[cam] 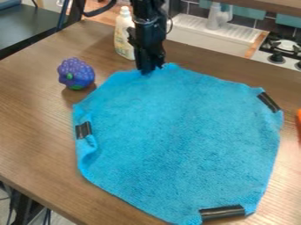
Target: Fold the cloth from top left to bottom right
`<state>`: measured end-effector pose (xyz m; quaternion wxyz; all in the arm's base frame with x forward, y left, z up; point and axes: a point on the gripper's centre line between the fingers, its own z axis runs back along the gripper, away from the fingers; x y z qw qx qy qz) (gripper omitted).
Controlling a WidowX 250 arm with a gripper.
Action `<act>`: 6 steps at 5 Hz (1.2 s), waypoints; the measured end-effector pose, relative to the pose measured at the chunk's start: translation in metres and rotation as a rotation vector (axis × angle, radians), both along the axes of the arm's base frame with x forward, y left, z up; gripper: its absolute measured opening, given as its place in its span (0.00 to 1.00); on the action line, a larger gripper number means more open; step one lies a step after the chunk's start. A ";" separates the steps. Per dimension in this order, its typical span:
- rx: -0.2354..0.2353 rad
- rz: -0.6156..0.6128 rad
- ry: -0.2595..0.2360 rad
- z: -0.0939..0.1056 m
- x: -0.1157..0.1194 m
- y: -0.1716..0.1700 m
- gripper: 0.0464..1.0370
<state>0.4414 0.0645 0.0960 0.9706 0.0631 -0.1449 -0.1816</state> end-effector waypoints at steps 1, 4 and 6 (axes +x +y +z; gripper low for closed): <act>-0.016 -0.036 -0.105 0.035 -0.012 -0.011 0.01; 0.052 -0.284 -0.151 0.037 -0.072 -0.098 0.01; 0.061 -0.383 -0.161 0.039 -0.125 -0.130 0.01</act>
